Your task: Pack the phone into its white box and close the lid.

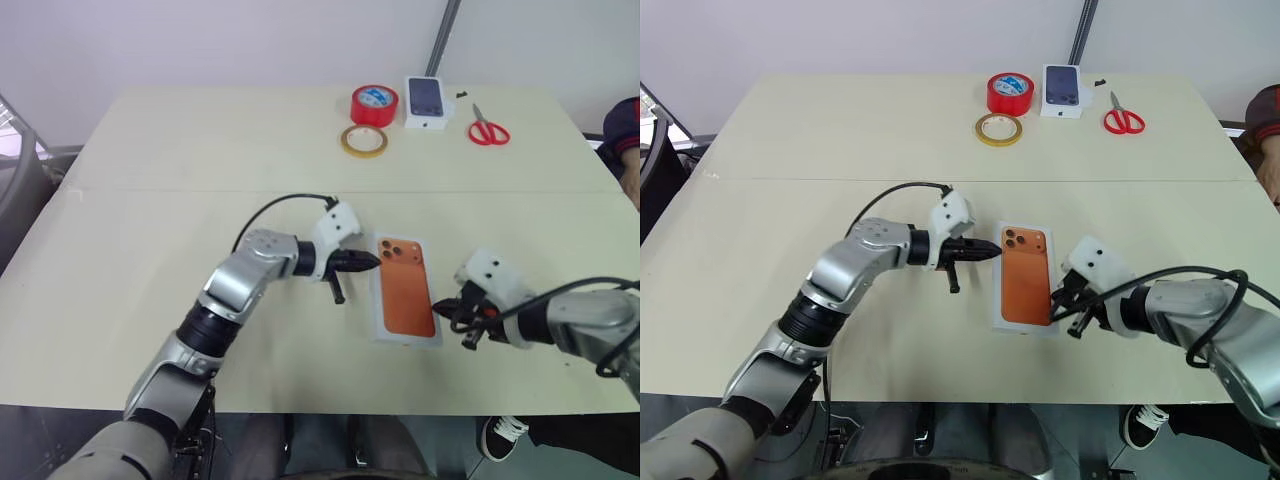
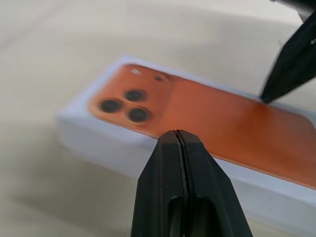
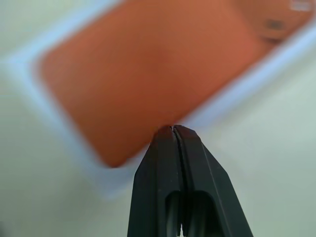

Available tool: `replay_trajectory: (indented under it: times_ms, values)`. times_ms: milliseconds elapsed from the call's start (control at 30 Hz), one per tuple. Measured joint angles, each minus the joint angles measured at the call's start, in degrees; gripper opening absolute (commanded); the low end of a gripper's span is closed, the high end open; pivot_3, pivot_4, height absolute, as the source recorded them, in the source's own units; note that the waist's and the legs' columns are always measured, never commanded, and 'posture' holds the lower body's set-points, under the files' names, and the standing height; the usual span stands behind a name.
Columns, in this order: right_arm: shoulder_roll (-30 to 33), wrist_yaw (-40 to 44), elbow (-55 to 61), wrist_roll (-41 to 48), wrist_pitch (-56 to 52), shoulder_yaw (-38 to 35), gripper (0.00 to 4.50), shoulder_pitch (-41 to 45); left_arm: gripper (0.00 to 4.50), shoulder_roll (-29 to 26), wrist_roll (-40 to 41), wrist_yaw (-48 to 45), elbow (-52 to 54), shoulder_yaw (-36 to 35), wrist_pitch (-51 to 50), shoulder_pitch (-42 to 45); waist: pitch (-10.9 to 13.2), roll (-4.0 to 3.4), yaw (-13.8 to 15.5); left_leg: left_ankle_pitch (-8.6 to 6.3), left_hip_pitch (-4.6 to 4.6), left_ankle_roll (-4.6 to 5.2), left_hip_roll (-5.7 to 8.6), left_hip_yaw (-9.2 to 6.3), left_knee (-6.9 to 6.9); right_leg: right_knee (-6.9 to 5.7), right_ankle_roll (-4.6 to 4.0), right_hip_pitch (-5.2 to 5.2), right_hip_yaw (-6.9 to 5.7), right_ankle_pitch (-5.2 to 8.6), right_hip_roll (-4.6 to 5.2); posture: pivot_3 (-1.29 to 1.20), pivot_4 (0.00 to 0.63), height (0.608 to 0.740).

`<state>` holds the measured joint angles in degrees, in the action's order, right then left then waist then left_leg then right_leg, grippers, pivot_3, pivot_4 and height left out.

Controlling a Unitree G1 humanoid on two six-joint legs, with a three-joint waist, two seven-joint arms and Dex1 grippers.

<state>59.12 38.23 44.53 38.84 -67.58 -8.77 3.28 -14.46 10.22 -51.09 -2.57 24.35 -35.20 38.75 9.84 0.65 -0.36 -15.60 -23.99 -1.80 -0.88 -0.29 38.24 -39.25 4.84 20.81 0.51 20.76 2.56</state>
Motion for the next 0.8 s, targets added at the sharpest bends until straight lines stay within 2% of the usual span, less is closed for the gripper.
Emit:
replay_trajectory:
  times_ms: [433, 600, 800]
  values:
    - [-1.9, -5.0, 2.6, 0.1, -0.8, 2.4, 0.03, -2.1, 0.0, 0.1, -3.3, -0.1, -1.8, 1.5, 3.4, -0.4, -0.1, 0.09, 0.1, -0.01, 0.49, 0.02, 0.0, -0.01, -0.07, 0.1, 0.0, -0.45, 0.01, 0.0, 0.0, 0.0, 0.15, 0.74]
    - [-6.3, -7.0, 0.2, -0.7, 3.1, -1.7, 0.03, 0.3, 0.0, -2.1, 0.7, 1.9, -1.4, -7.4, 1.7, -2.2, -0.1, 0.1, -0.4, -0.01, 0.48, 0.02, -0.04, 0.0, -0.13, 0.07, 0.0, -0.36, 0.03, 0.0, -0.04, 0.0, 0.15, 0.74]
    - [-9.4, -6.6, -7.5, -3.7, 13.3, -9.1, 0.03, 1.7, 0.0, -13.8, 3.8, 2.8, 1.0, -22.5, 3.5, -8.1, -0.1, 0.08, -0.3, 0.0, 0.49, 0.0, -0.05, 0.03, -0.18, 0.08, 0.0, -0.35, 0.04, 0.01, 0.0, 0.0, 0.15, 0.74]
